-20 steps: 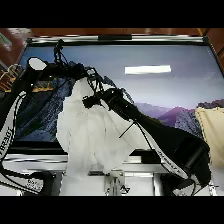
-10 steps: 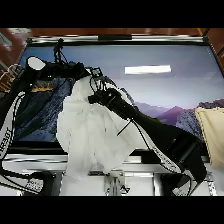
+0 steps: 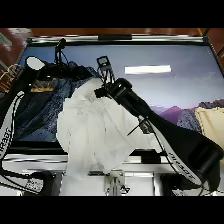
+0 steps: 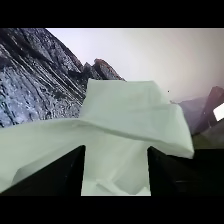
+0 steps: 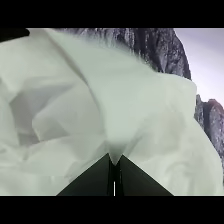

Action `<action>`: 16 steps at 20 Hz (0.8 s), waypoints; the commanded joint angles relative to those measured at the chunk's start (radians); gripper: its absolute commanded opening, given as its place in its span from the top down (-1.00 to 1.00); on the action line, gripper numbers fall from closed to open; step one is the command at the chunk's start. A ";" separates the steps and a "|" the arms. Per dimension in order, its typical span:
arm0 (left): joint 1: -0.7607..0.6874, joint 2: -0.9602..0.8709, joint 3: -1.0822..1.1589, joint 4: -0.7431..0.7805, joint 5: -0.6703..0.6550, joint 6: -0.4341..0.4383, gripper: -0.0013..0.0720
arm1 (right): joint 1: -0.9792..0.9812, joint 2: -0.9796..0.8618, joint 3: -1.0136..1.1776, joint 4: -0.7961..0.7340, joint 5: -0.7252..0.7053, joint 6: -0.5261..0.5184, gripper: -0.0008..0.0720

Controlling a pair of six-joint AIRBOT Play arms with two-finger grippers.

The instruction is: Fold the shirts.

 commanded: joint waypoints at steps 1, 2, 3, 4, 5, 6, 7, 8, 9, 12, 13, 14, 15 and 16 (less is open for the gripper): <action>0.013 0.004 0.012 0.000 -0.069 0.080 -0.39 | -0.060 0.098 0.001 0.304 0.189 -0.203 0.80; 0.013 0.005 0.025 0.000 -0.090 0.084 -0.39 | -0.081 0.117 0.001 0.391 0.269 -0.240 0.80; 0.013 0.005 0.039 0.000 -0.116 0.103 -0.39 | -0.098 0.129 0.001 0.451 0.340 -0.266 0.80; 0.014 0.006 0.052 0.001 -0.143 0.121 -0.39 | -0.115 0.135 0.001 0.501 0.413 -0.285 0.80; 0.014 0.010 0.061 0.017 -0.161 0.120 -0.39 | -0.130 0.136 0.001 0.542 0.485 -0.299 0.80; 0.014 0.019 0.063 0.050 -0.175 0.119 -0.39 | -0.142 0.136 0.001 0.559 0.542 -0.305 0.80; 0.014 0.032 0.062 0.103 -0.191 0.106 -0.39 | -0.152 0.136 0.001 0.565 0.584 -0.305 0.80; 0.014 0.045 0.062 0.174 -0.208 0.080 -0.39 | -0.162 0.136 0.001 0.565 0.612 -0.305 0.80; 0.014 0.059 0.062 0.272 -0.231 0.028 -0.39 | -0.172 0.136 0.001 0.566 0.622 -0.305 0.80; 0.017 0.081 0.060 0.581 -0.328 -0.168 -0.39 | -0.201 0.137 0.001 0.580 0.625 -0.306 0.80; 0.023 0.089 0.060 0.627 -0.342 -0.203 -0.36 | -0.209 0.139 0.001 0.582 0.628 -0.306 0.80; 0.035 0.104 0.060 0.646 -0.340 -0.226 -0.36 | -0.212 0.141 0.001 0.581 0.632 -0.307 0.80; 0.050 0.124 0.060 0.648 -0.333 -0.241 -0.37 | -0.216 0.143 0.001 0.583 0.634 -0.309 0.80; 0.069 0.145 0.060 0.646 -0.334 -0.243 -0.40 | -0.216 0.145 0.001 0.581 0.634 -0.310 0.80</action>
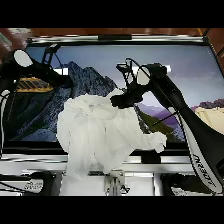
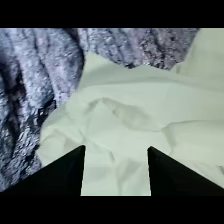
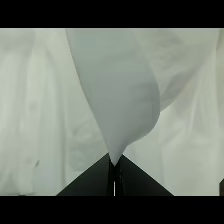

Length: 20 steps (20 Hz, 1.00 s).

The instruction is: Fold the shirts.

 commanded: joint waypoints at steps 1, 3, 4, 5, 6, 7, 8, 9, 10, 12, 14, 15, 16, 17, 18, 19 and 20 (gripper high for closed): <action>0.056 0.066 0.002 0.122 -0.030 -0.088 -0.67 | -0.011 0.005 0.001 0.015 0.026 -0.010 0.80; 0.144 0.103 0.012 0.119 -0.036 -0.123 -0.76 | -0.011 0.005 0.001 0.014 0.021 -0.013 0.80; 0.204 0.119 0.018 0.111 -0.051 -0.122 -0.76 | -0.011 0.005 0.001 0.014 0.022 -0.015 0.80; 0.268 0.132 0.024 0.101 -0.076 -0.113 -0.76 | -0.011 0.005 0.001 0.014 0.022 -0.021 0.80; 0.346 0.150 0.024 0.088 -0.097 -0.084 -0.77 | -0.011 0.005 0.000 0.014 0.022 -0.021 0.80; 0.431 0.167 0.023 0.061 -0.097 -0.085 -0.77 | -0.011 0.005 0.001 0.014 0.021 -0.022 0.80; 0.527 0.183 0.023 0.010 -0.089 -0.084 -0.77 | -0.011 0.005 0.000 0.014 0.022 -0.026 0.79; 0.611 0.193 0.023 -0.058 -0.080 -0.055 -0.76 | -0.011 0.005 0.000 0.014 0.021 -0.034 0.80; 0.692 0.196 0.023 -0.168 -0.080 0.006 -0.74 | -0.011 0.005 0.000 0.013 0.020 -0.043 0.80; 0.789 0.194 0.023 -0.243 -0.095 0.074 -0.69 | -0.011 0.005 0.000 0.010 0.006 -0.045 0.79; 0.836 0.193 0.003 -0.120 -0.097 0.145 -0.52 | -0.011 0.005 0.000 0.010 -0.013 -0.045 0.79; 0.854 0.190 -0.010 -0.013 -0.097 0.180 -0.43 | -0.011 0.005 0.000 0.010 -0.019 -0.045 0.79; 0.867 0.183 -0.017 0.077 -0.111 0.226 -0.43 | -0.011 0.005 0.000 0.010 -0.021 -0.045 0.80; 0.877 0.177 -0.018 0.129 -0.132 0.262 -0.45 | -0.011 0.005 0.000 0.010 -0.022 -0.045 0.79; 0.890 0.171 -0.018 0.138 -0.134 0.259 -0.56 | -0.011 0.005 0.000 0.010 -0.027 -0.045 0.79; 0.900 0.163 -0.018 0.138 -0.134 0.245 -0.59 | -0.011 0.004 0.000 0.010 -0.037 -0.046 0.79; 0.908 0.150 -0.019 0.138 -0.135 0.245 -0.59 | -0.011 0.004 0.000 0.010 -0.053 -0.047 0.79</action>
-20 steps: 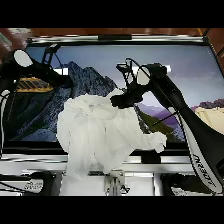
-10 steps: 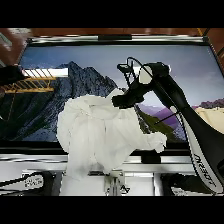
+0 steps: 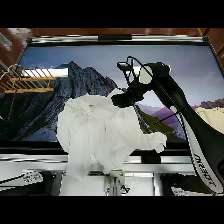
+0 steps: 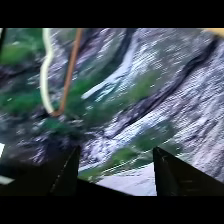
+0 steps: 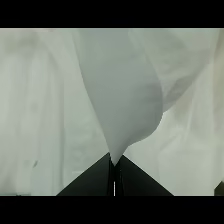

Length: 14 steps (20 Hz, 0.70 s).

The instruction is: Fold the shirts.

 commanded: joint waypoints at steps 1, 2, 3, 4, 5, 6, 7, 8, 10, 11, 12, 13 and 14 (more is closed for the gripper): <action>0.053 -0.032 -0.008 0.076 -0.008 0.060 -0.59 | 0.000 -0.001 0.000 0.000 -0.042 -0.002 0.80; 0.064 -0.042 -0.019 0.077 0.015 0.074 -0.59 | 0.000 -0.001 0.000 0.004 -0.054 0.002 0.79; 0.078 -0.053 -0.038 0.076 0.037 0.091 -0.59 | 0.000 -0.001 0.000 0.010 -0.061 0.002 0.79; 0.090 -0.065 -0.058 0.076 0.047 0.130 -0.59 | 0.000 -0.001 0.000 0.011 -0.063 0.002 0.79; 0.098 -0.080 -0.074 0.077 0.064 0.185 -0.59 | 0.000 -0.001 0.000 0.010 -0.063 0.002 0.79; 0.101 -0.103 -0.079 0.089 0.085 0.224 -0.59 | 0.000 -0.001 0.000 0.008 -0.064 0.002 0.79; 0.101 -0.126 -0.079 0.113 0.123 0.225 -0.59 | 0.000 -0.001 0.000 0.006 -0.067 0.003 0.79; 0.100 -0.144 -0.079 0.129 0.161 0.232 -0.59 | 0.000 -0.001 0.000 0.006 -0.072 0.012 0.79; 0.100 -0.182 -0.079 0.128 0.239 0.257 -0.59 | 0.000 -0.001 0.000 0.006 -0.084 0.030 0.79; 0.100 -0.204 -0.078 0.123 0.269 0.258 -0.59 | 0.000 -0.001 0.000 0.006 -0.089 0.036 0.79; 0.100 -0.227 -0.078 0.105 0.275 0.277 -0.59 | 0.000 -0.001 0.000 0.006 -0.097 0.039 0.79; 0.098 -0.255 -0.078 0.090 0.273 0.302 -0.59 | 0.000 -0.001 0.000 0.006 -0.106 0.044 0.79; 0.093 -0.279 -0.078 0.086 0.274 0.314 -0.59 | 0.000 -0.001 0.000 0.006 -0.111 0.051 0.79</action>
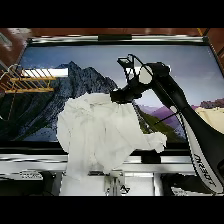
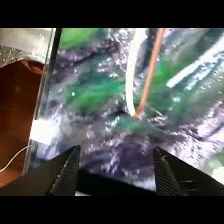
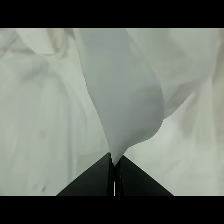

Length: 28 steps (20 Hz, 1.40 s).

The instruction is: Fold the shirts.

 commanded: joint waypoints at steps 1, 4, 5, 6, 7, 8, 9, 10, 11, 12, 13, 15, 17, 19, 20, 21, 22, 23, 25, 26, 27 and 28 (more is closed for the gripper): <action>-0.005 -0.085 -0.001 -0.021 0.051 0.065 -0.59 | 0.000 -0.001 0.000 0.000 -0.022 0.029 0.79; -0.002 -0.136 -0.001 -0.064 0.051 0.085 -0.59 | 0.000 -0.001 0.000 0.001 -0.020 0.043 0.79; -0.002 -0.148 -0.001 -0.091 0.050 0.094 -0.59 | 0.000 -0.001 0.000 0.001 -0.021 0.043 0.79; -0.003 -0.159 -0.001 -0.126 0.043 0.116 -0.59 | 0.000 -0.001 0.000 0.001 -0.020 0.043 0.79; -0.005 -0.167 -0.001 -0.145 0.042 0.122 -0.59 | 0.000 -0.001 0.000 0.001 -0.020 0.043 0.79; -0.007 -0.174 -0.001 -0.145 0.039 0.122 -0.59 | 0.000 0.000 0.000 0.002 -0.019 0.043 0.79; -0.007 -0.182 -0.001 -0.144 0.031 0.122 -0.59 | 0.000 -0.001 0.000 0.002 -0.019 0.043 0.79; -0.006 -0.188 -0.001 -0.140 0.025 0.121 -0.59 | 0.000 -0.001 0.000 0.002 -0.019 0.043 0.79; -0.006 -0.193 -0.001 -0.125 0.023 0.117 -0.58 | 0.000 0.000 0.000 0.002 -0.019 0.043 0.79; -0.007 -0.194 -0.001 -0.103 0.025 0.117 -0.58 | 0.000 0.000 0.000 0.002 -0.018 0.043 0.79; -0.006 -0.194 -0.001 -0.082 0.036 0.117 -0.58 | 0.000 -0.001 0.000 0.002 -0.018 0.043 0.79; -0.006 -0.196 -0.001 -0.073 0.045 0.119 -0.56 | 0.000 0.000 0.000 0.001 -0.017 0.043 0.79; -0.010 -0.207 -0.001 -0.073 0.050 0.119 -0.53 | 0.000 -0.001 0.000 0.001 -0.017 0.043 0.79; -0.011 -0.219 -0.001 -0.082 0.043 0.117 -0.51 | 0.000 -0.001 0.000 0.002 -0.017 0.043 0.79; -0.011 -0.225 -0.001 -0.082 0.042 0.117 -0.46 | 0.000 0.000 0.000 0.002 -0.017 0.043 0.79; -0.011 -0.231 -0.001 -0.082 0.039 0.113 -0.43 | 0.000 -0.001 0.000 0.002 -0.017 0.043 0.79; -0.011 -0.239 -0.001 -0.082 0.038 0.110 -0.43 | 0.000 -0.001 0.000 0.002 -0.017 0.043 0.79; -0.011 -0.246 -0.001 -0.082 0.034 0.110 -0.42 | 0.000 -0.001 0.000 0.002 -0.017 0.043 0.79; -0.011 -0.260 -0.001 -0.093 0.023 0.110 -0.26 | 0.000 0.000 0.000 0.002 -0.017 0.044 0.79; -0.011 -0.266 -0.001 -0.100 0.021 0.110 -0.14 | 0.000 0.000 0.000 0.002 -0.017 0.044 0.79; -0.011 -0.270 -0.001 -0.100 0.021 0.110 -0.13 | 0.000 0.000 0.000 0.002 -0.017 0.047 0.79; -0.011 -0.272 -0.001 -0.100 0.021 0.110 -0.09 | 0.000 0.000 0.000 0.002 -0.017 0.047 0.79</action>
